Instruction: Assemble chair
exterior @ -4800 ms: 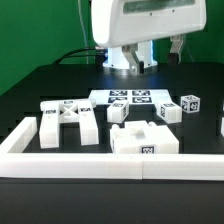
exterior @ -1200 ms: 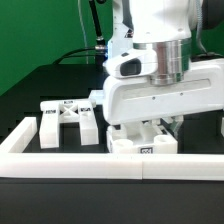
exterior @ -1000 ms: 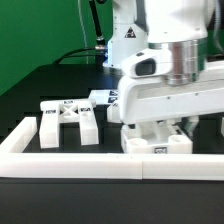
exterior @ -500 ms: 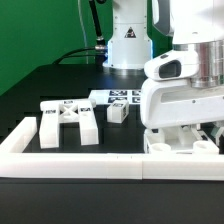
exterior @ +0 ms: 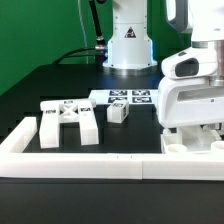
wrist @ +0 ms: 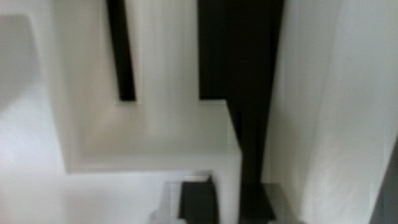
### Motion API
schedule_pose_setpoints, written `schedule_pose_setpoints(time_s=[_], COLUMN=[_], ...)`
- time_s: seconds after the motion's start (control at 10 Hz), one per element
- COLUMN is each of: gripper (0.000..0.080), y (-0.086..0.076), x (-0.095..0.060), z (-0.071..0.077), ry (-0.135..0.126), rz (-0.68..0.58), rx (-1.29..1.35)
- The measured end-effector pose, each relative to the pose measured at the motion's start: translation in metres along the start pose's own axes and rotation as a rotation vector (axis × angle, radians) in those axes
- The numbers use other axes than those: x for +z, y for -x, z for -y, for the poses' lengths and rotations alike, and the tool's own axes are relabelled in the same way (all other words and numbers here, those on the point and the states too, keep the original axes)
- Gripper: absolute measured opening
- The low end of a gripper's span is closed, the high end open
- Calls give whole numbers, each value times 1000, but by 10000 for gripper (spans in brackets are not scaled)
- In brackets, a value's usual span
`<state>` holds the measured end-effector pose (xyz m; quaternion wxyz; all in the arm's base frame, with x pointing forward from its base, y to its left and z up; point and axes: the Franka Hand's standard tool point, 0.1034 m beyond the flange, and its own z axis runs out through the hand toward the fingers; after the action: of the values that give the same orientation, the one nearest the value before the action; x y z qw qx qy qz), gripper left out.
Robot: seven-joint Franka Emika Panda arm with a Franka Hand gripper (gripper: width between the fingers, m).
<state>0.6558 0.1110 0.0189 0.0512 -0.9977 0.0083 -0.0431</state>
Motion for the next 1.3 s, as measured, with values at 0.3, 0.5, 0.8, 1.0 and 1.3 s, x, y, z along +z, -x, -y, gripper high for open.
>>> schedule_pose_setpoints(time_s=[0.3,0.5,0.8,1.0,1.3], gripper=[93,418,631,646,648], y=[0,0,-2,1,26], x=[1,1,-12,-32,-51], z=[-10,-21,-28,-26,-31], ry=[11,24,31,30,37], rz=[2,1,-8,-19,-29], rx=[6,16,-3,-36,-99])
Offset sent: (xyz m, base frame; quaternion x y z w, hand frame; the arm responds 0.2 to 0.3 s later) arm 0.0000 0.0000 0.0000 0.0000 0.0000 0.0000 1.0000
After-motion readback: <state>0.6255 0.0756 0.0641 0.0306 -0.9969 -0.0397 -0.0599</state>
